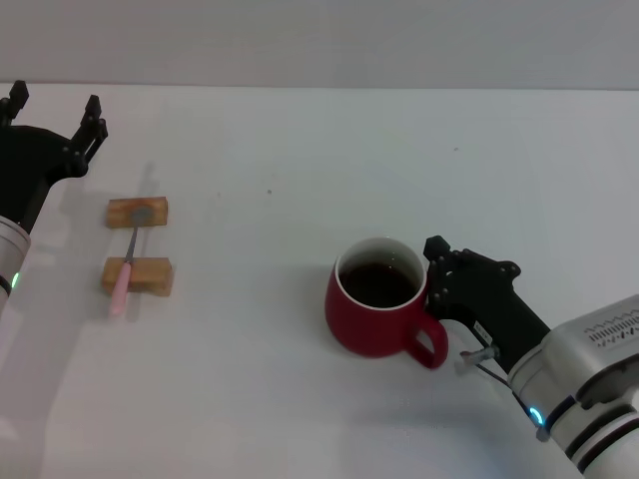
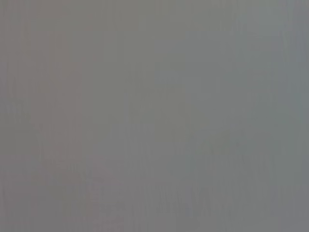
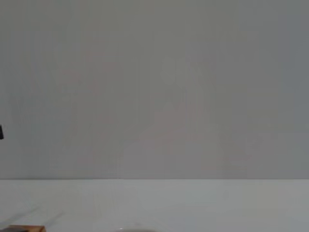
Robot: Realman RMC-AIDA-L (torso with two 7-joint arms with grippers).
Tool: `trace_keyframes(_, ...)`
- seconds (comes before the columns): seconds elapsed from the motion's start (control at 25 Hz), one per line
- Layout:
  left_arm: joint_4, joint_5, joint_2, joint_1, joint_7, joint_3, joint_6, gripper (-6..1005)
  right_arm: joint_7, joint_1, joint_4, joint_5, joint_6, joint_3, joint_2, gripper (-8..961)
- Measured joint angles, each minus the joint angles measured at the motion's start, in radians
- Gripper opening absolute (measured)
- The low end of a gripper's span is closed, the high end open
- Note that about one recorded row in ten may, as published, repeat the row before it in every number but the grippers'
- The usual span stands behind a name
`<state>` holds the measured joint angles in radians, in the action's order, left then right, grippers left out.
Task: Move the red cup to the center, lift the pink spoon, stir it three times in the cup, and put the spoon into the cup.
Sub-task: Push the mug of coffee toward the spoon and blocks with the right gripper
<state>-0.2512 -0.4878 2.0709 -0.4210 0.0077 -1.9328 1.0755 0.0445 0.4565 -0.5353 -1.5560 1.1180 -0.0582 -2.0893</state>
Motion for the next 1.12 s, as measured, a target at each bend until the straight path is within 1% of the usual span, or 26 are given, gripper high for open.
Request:
trace_keyframes(0.2, 0.000, 0.000, 0.000, 0.000, 0.000, 0.000, 0.001, 834, 0.000, 0.011, 0.002, -0.025, -0.009, 0.006, 0.000, 0)
trace_keyframes(0.88, 0.001, 0.000, 0.000, 0.001, 0.000, 0.000, 0.002, 833, -0.002, 0.058, 0.010, -0.033, -0.013, 0.006, 0.000, 0)
trace_keyframes(1.12, 0.001, 0.000, 0.000, 0.000, 0.000, 0.000, 0.001, 833, -0.002, 0.047, 0.013, -0.030, -0.014, 0.014, 0.000, 0)
